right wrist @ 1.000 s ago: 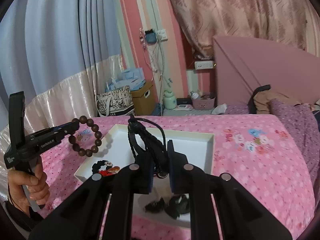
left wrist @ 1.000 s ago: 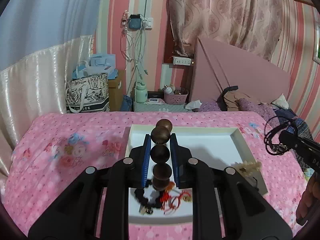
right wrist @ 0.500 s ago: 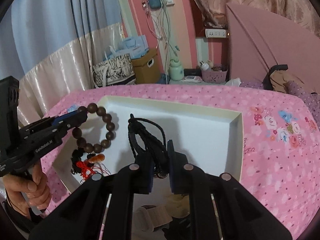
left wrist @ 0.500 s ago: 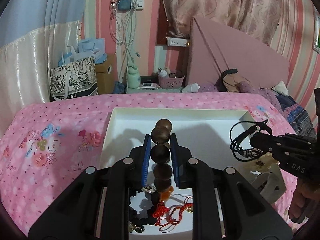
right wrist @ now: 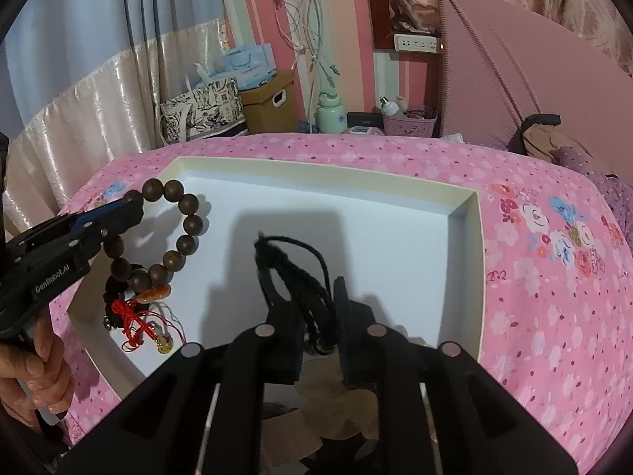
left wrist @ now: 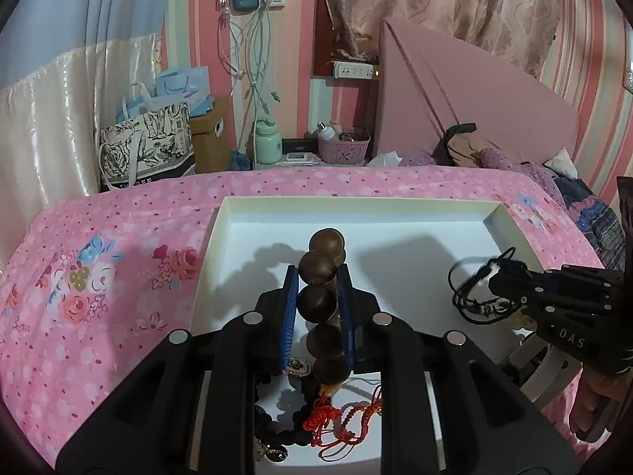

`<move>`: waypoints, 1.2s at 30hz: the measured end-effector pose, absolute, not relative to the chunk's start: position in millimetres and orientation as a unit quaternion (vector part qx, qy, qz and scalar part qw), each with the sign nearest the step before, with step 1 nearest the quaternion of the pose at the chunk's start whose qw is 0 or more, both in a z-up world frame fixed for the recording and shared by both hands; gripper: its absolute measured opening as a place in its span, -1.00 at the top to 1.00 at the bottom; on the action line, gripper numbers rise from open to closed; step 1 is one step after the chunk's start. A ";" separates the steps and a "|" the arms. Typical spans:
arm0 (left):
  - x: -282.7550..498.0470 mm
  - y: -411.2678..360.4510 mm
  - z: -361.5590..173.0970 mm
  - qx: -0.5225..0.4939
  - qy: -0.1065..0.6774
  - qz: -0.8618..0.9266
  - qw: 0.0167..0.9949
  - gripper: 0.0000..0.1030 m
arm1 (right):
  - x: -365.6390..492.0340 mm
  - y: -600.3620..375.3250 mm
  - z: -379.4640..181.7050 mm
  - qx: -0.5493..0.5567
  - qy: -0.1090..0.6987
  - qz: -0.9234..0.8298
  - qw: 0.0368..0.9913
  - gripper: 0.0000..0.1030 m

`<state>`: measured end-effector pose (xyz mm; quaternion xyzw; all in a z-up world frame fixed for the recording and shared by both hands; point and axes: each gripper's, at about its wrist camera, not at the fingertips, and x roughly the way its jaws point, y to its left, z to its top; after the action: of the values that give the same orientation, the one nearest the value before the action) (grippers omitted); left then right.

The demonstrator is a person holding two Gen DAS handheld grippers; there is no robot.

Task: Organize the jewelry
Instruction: 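Lift and carry both bracelets over the white tray with both tools, then lower both bracelets into the tray and open both tools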

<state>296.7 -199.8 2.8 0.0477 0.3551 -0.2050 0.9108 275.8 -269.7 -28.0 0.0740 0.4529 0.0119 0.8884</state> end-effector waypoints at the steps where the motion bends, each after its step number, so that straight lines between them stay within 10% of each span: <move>1: 297.2 -199.6 2.2 0.047 0.356 -0.203 0.911 0.64 | 275.5 -269.5 -28.5 0.074 0.452 0.011 0.889 0.70; 7: 298.2 -198.2 1.7 0.045 0.357 -0.196 0.912 0.62 | 274.4 -272.6 -26.4 0.078 0.447 0.006 0.891 0.67; 10: 297.2 -196.9 2.0 0.043 0.357 -0.197 0.912 0.49 | 272.6 -275.2 -24.7 0.081 0.442 0.002 0.893 0.22; 17: 299.0 -190.9 4.7 0.039 0.354 -0.186 0.916 -0.05 | 267.0 -283.5 -16.4 0.091 0.426 -0.006 0.900 0.21; 36: 260.2 -172.8 76.7 0.049 0.273 -0.161 0.947 -0.17 | 216.9 -287.3 78.1 0.094 0.334 -0.005 0.938 0.21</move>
<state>260.2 -172.8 76.7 0.0494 0.2728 -0.1606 0.9473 216.9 -287.3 78.1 0.0940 0.3335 -0.0054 0.9380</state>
